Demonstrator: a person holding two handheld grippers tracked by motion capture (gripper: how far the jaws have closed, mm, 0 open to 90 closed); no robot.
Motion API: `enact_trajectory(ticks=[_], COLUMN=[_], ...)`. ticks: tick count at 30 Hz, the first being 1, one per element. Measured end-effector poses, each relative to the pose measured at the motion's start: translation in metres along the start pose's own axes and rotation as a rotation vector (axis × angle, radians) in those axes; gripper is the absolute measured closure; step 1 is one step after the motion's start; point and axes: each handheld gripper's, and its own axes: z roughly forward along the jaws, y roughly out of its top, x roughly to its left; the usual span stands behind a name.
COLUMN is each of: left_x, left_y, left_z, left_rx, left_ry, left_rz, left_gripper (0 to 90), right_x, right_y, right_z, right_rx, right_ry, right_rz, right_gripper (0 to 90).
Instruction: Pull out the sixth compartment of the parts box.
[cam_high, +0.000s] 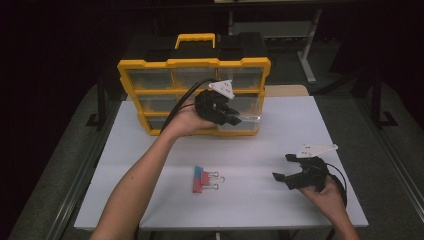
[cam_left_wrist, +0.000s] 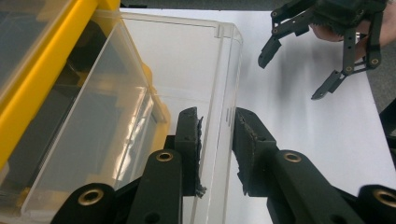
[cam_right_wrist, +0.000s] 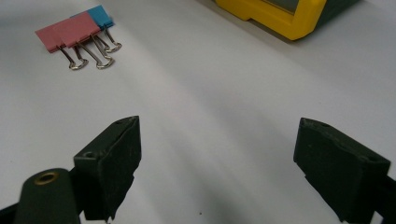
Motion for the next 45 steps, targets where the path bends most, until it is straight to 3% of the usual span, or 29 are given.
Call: enact_trajectory(ticks=[5,19,33,45], left_x=[-0.003,-0.004,-0.007,-0.008], left_y=[0.001,-0.002,-0.007,-0.039], left_z=[0.000,-0.001,-0.034,-0.063], left_rx=[0.001,-0.019,-0.136,-0.189], left_ry=[-0.010,-0.007,-0.001,0.050], left_rz=[0.015,0.004,-0.035,-0.121], left_gripper=[73.3,71.7,60.6,52.3], right_x=[0.000,0.001,-0.001,-0.001], right_y=[0.000,0.000,-0.002,-0.002], right_z=[0.000,0.001,0.002,0.006], right_rx=[0.003,0.005,0.015,0.037], right_ry=[-0.001,0.002,-0.003,-0.016], right_rz=[0.007,0.004,0.011,0.012], right_gripper=[13.9,13.9,13.9,13.9])
